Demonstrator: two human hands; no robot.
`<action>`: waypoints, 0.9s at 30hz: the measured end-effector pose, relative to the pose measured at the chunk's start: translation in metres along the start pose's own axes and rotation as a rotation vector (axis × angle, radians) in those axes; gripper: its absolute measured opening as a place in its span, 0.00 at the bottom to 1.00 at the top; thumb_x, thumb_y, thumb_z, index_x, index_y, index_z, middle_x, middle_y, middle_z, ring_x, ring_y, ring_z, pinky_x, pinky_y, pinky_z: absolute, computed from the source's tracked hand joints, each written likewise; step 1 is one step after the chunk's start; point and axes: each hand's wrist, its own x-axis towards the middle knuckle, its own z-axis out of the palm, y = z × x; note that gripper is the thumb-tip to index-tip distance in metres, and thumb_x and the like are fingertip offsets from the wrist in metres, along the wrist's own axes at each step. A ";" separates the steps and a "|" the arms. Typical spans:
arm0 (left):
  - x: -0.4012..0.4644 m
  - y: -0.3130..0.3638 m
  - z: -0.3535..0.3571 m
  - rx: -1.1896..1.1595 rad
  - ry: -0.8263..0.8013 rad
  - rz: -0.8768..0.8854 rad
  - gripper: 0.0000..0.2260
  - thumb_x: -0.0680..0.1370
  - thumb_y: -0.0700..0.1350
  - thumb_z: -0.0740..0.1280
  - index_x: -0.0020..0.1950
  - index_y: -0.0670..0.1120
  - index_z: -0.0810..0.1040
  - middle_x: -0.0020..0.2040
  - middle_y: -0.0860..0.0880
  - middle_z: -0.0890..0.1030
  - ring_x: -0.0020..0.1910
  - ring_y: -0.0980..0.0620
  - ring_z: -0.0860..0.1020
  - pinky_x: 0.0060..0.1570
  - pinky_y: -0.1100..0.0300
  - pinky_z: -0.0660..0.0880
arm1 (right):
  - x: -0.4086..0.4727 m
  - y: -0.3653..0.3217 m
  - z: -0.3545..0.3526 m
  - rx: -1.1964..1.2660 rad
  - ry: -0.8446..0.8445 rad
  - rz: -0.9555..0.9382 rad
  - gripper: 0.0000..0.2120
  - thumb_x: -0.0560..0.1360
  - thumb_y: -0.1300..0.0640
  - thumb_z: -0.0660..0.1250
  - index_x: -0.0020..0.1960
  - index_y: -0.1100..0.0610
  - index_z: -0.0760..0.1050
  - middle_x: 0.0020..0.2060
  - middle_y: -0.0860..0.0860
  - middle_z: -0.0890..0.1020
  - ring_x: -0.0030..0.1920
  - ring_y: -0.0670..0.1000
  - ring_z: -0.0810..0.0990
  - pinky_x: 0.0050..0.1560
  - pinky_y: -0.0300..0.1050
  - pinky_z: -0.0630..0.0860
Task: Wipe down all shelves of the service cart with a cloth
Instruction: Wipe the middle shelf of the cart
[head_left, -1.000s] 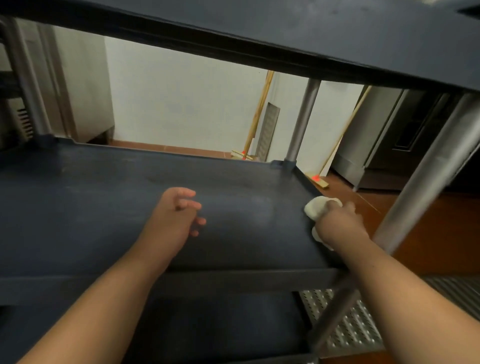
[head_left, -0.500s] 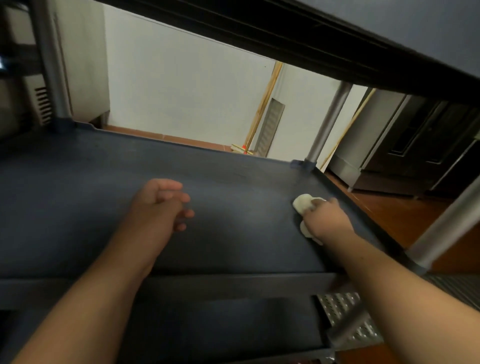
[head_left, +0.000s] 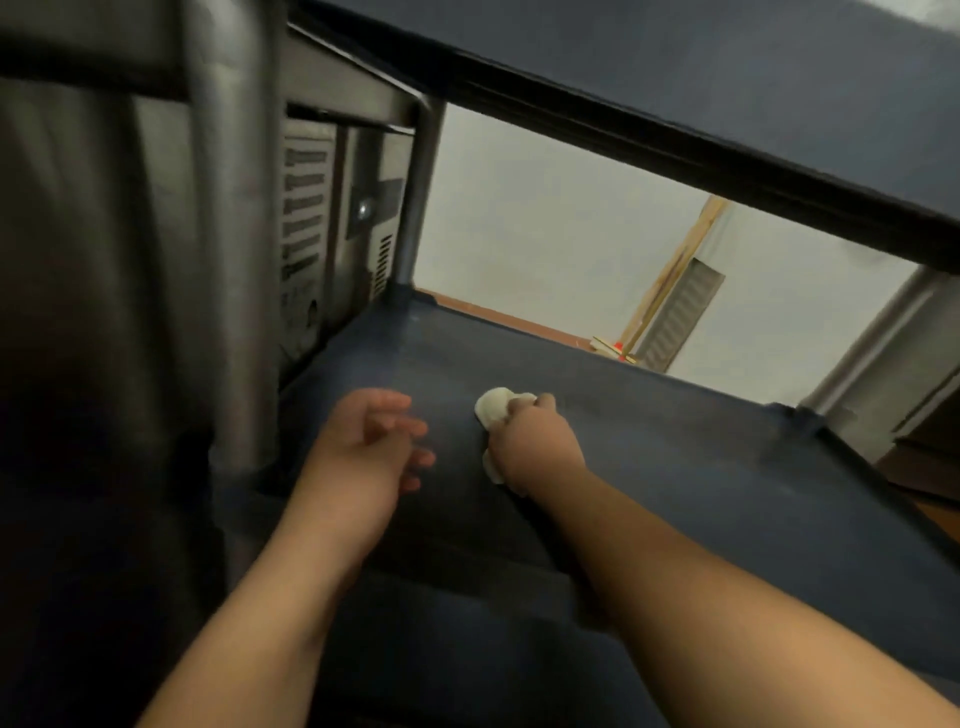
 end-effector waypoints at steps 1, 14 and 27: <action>-0.003 0.002 -0.011 -0.003 0.013 -0.002 0.12 0.77 0.30 0.57 0.54 0.44 0.73 0.45 0.45 0.79 0.35 0.51 0.79 0.34 0.59 0.73 | 0.002 -0.021 0.004 -0.030 -0.048 -0.035 0.19 0.79 0.53 0.60 0.68 0.58 0.70 0.65 0.58 0.69 0.61 0.62 0.73 0.54 0.54 0.74; -0.046 0.027 -0.047 0.011 0.139 0.039 0.15 0.76 0.28 0.57 0.52 0.46 0.74 0.44 0.45 0.81 0.37 0.49 0.80 0.36 0.56 0.75 | -0.033 -0.122 0.021 0.058 -0.083 -0.283 0.22 0.77 0.49 0.64 0.69 0.55 0.69 0.64 0.57 0.66 0.62 0.63 0.73 0.61 0.59 0.75; -0.080 -0.015 0.164 0.116 -0.110 -0.020 0.13 0.77 0.31 0.56 0.57 0.44 0.72 0.48 0.45 0.78 0.34 0.52 0.78 0.33 0.58 0.73 | -0.035 0.227 -0.078 -0.041 -0.050 0.238 0.24 0.75 0.56 0.65 0.70 0.55 0.69 0.65 0.57 0.65 0.62 0.65 0.74 0.63 0.60 0.74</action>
